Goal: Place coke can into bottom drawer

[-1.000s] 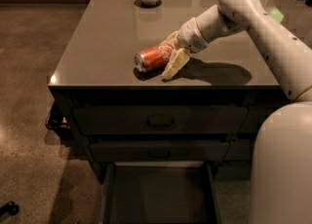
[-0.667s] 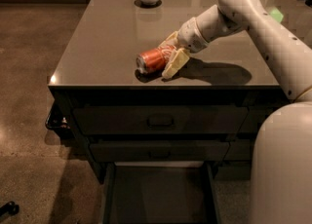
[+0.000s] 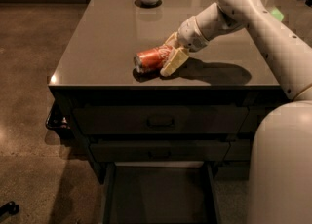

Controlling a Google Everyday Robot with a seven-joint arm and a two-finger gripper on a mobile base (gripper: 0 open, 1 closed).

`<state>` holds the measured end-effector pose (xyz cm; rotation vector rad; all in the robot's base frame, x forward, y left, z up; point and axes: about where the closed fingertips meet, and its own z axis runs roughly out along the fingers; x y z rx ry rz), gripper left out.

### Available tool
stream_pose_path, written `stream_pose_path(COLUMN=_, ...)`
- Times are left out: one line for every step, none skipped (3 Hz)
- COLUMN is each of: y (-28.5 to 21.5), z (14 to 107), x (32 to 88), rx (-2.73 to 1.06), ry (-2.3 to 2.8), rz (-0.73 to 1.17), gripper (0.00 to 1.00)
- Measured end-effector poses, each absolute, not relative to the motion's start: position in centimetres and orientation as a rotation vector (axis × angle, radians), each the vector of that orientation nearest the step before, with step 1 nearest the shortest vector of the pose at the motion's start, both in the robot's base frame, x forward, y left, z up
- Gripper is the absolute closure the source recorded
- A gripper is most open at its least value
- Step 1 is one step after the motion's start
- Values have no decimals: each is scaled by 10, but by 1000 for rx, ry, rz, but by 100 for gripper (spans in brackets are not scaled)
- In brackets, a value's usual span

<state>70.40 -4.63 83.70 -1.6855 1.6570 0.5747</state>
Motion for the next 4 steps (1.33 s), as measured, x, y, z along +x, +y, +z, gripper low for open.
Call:
stream_pose_path(y=-33, z=883, x=694, rx=-1684, ry=1571, rz=542, gripper=100)
stream_pose_path(y=-33, z=883, x=694, rx=-1684, ry=1571, rz=542, gripper=100)
stream_pose_path(y=-38, z=885, x=687, rx=-1703, ry=1604, rz=540, gripper=100)
stream_pose_path(y=-59, z=905, x=653, rx=-1660, ry=1662, rz=539, gripper=100)
